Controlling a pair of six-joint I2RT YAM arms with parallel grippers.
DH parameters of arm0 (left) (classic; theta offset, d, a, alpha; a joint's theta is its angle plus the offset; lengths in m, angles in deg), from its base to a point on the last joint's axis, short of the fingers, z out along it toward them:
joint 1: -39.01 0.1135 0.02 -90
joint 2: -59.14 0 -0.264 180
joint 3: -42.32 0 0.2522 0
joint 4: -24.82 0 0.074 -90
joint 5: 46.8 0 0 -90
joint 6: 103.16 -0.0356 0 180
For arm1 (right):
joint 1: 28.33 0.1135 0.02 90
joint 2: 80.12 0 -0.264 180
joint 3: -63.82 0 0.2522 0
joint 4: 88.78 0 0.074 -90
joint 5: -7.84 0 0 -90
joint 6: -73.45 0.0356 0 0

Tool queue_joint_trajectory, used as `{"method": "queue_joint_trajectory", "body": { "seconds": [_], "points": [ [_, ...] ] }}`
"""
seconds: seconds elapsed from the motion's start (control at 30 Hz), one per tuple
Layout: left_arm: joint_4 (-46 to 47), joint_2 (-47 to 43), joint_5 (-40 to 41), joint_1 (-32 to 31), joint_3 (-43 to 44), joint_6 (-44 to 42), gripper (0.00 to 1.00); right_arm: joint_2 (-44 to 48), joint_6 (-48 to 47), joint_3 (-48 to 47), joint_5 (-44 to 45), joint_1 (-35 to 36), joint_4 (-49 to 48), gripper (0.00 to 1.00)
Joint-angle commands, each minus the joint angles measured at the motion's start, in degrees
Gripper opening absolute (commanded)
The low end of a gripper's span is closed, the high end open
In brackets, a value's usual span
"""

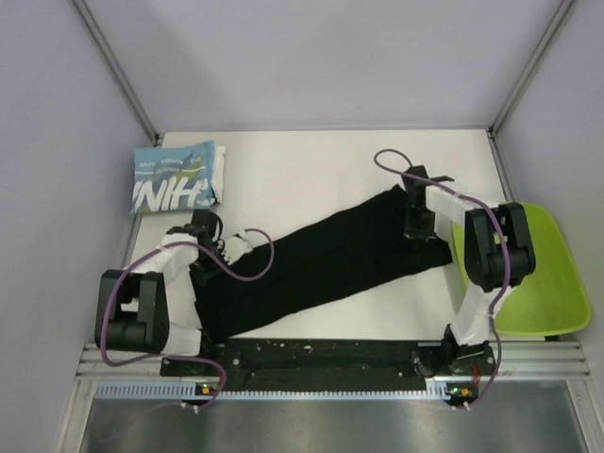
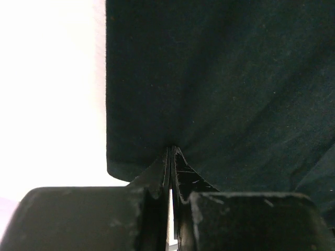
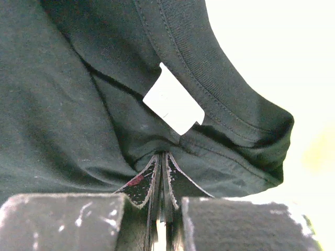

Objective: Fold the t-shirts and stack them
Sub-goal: Rotate the tshirt 70 degrees

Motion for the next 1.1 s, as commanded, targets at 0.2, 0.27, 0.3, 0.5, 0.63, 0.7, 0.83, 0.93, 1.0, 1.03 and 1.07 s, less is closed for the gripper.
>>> {"method": "queue_joint_trajectory", "body": {
  "seconds": [0.2, 0.27, 0.3, 0.5, 0.63, 0.7, 0.83, 0.93, 1.0, 1.03, 1.07],
  "points": [
    [-4.0, -7.7, -6.3, -0.3, -7.1, -1.8, 0.0, -33.8, -6.7, -49.3, 1.9, -2.1, 17.5, 0.0],
    [-9.1, -11.5, -10.5, -1.8, -5.7, -1.6, 0.02, -39.9, -8.0, -63.0, 0.4, -2.2, 21.7, 0.0],
    [-11.6, -13.3, -12.7, -2.6, -5.0, -1.5, 0.03, -42.0, -8.9, -67.3, -0.8, -2.4, 21.9, 0.0],
    [-21.4, -20.5, -20.8, -4.1, 0.0, -4.3, 0.08, -35.1, -10.7, -70.1, -5.5, -2.6, 19.8, 0.13],
    [-14.4, -18.4, -15.3, -4.0, 1.7, -0.9, 0.09, -21.8, -9.5, -54.9, -2.1, -2.7, 13.5, 0.24],
    [-8.7, -15.4, -10.8, -3.7, 1.9, 0.6, 0.07, -17.8, -7.9, -48.0, -1.6, -3.1, 11.7, 0.24],
    [-3.2, -4.9, -5.3, -3.5, 5.3, 2.3, 0.0, -18.8, -5.3, -40.4, -4.7, -4.1, 10.8, 0.13],
    [-0.3, 0.1, -1.5, -4.3, 4.5, 1.5, 0.0, -22.5, -4.1, -39.5, -7.6, -4.1, 10.3, 0.13],
    [0.3, 1.7, -0.5, -5.8, 2.9, 0.7, 0.0, -26.0, -3.6, -41.1, -9.0, -4.2, 10.4, 0.12],
    [0.2, 1.9, -0.5, -6.9, 1.8, 0.5, 0.0, -27.6, -3.4, -42.4, -10.3, -4.4, 10.5, 0.12],
    [-0.2, 1.9, -0.5, -8.0, 0.7, 0.2, 0.0, -29.7, -2.8, -44.2, -12.9, -4.8, 10.6, 0.12]
  ]
}}
